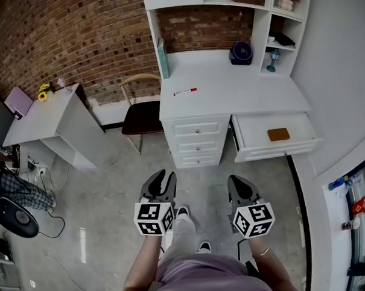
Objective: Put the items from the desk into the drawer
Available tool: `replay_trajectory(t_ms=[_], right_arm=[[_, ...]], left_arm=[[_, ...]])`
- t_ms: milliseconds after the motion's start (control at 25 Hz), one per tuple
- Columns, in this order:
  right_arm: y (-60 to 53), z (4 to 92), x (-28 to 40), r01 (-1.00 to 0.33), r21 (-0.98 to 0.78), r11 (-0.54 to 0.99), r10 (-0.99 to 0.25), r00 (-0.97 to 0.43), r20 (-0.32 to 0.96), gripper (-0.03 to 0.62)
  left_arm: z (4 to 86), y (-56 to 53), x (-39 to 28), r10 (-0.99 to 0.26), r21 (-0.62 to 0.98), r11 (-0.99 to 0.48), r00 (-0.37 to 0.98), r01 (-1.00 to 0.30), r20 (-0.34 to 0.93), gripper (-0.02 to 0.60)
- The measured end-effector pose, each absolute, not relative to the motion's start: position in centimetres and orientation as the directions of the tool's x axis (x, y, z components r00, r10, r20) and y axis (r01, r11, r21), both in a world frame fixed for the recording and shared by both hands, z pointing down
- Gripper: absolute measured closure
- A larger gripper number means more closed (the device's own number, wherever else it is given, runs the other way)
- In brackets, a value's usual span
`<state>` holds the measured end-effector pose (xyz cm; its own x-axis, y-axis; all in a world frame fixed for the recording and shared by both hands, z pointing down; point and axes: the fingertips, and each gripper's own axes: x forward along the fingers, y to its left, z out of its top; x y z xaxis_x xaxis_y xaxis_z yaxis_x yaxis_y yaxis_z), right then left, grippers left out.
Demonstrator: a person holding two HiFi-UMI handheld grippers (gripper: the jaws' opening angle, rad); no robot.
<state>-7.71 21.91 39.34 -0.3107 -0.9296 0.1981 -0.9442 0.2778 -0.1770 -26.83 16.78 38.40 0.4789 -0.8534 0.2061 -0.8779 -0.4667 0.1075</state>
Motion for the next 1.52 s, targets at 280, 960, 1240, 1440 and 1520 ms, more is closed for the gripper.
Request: replay_trajectory(t_ms=[280,960,1240,1440,1520], right_arm=[[14.5,39.3,-8.7,-0.955,-0.175,0.240,-0.939,-0.274,0.208,0.591],[-0.1,39.4,-11.7,-0.976,-0.185,0.115,-0.955,-0.161,0.251,0.591],[-2.8,39.2,-12.2,-0.980,-0.181,0.083,-0.959,-0.128,0.254,0.591],[-4.6,39.3,-11.4,-0.981,-0.185,0.062,-0.960,-0.109,0.259,0.591],[-5.6,39.3,-10.8,-0.981,-0.188,0.054,-0.961,-0.102,0.258,0.591]], left_arm=[[39.0,8.8,-28.2,-0.835,0.112,-0.493,0.505,-0.863,0.217,0.446],[39.0,-8.7,-32.3,-0.799,0.134,-0.550,0.566,-0.825,0.202,0.417],[39.5,-12.3,-33.0,-0.786,0.133,-0.567,0.582,-0.813,0.209,0.414],[40.4,-14.4,-32.5,-0.772,0.127,-0.579,0.592,-0.805,0.232,0.407],[40.7,-15.4,-32.1,-0.768,0.127,-0.582,0.594,-0.803,0.241,0.403]])
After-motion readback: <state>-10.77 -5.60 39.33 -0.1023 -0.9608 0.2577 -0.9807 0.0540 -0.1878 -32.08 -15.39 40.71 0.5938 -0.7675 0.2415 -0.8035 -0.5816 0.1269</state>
